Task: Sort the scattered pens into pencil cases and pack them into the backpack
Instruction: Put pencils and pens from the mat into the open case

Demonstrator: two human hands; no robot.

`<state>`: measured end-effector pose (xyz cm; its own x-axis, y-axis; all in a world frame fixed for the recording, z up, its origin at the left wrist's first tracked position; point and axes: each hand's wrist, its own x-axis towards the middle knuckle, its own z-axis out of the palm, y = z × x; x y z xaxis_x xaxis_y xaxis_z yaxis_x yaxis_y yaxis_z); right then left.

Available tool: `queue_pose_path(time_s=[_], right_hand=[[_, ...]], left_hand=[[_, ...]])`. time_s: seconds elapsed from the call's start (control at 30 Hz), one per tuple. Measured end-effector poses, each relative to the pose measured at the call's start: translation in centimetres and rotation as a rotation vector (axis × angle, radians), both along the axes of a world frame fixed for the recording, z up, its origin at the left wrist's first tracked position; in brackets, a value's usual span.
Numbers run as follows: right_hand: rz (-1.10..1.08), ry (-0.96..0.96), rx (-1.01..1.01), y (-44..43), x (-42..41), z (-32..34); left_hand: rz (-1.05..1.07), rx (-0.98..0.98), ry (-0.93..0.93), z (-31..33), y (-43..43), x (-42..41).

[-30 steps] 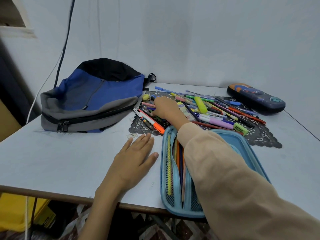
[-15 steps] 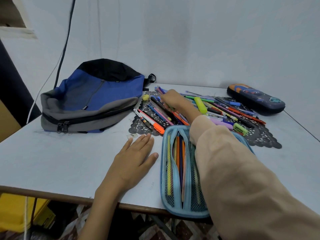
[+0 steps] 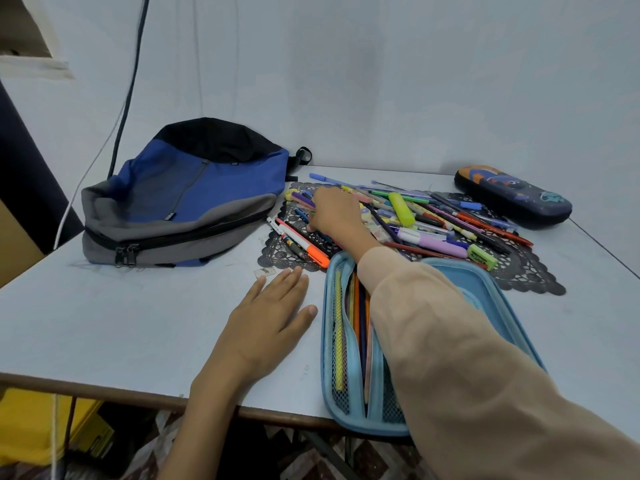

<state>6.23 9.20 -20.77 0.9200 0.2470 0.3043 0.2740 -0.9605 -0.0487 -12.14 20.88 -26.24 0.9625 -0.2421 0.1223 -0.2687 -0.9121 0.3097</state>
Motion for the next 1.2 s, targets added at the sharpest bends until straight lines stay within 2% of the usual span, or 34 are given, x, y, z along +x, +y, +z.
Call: queue_pose_path(time_s=[0.53,0.77,0.93,1.1,1.2], right_hand=[[0.079,0.213,-0.048,0.3,-0.5,1.3],[0.078,0.425,0.229,-0.6,0.1,2.2],[0.051,0.431,0.462,-0.7,0.1,2.0],[0.076,0.387,0.467,-0.7,-0.1,2.2],[0.108,0.418,0.396,-0.6,-0.1,2.0]], left_hand=[[0.000,0.008,-0.005,-0.2,0.1,0.1],[-0.002,-0.010,-0.010,-0.3,0.2,0.1],[-0.003,-0.011,-0.011,-0.4,0.2,0.2],[-0.002,-0.015,-0.006,-0.2,0.1,0.1],[-0.002,-0.021,-0.008,-0.3,0.2,0.1]])
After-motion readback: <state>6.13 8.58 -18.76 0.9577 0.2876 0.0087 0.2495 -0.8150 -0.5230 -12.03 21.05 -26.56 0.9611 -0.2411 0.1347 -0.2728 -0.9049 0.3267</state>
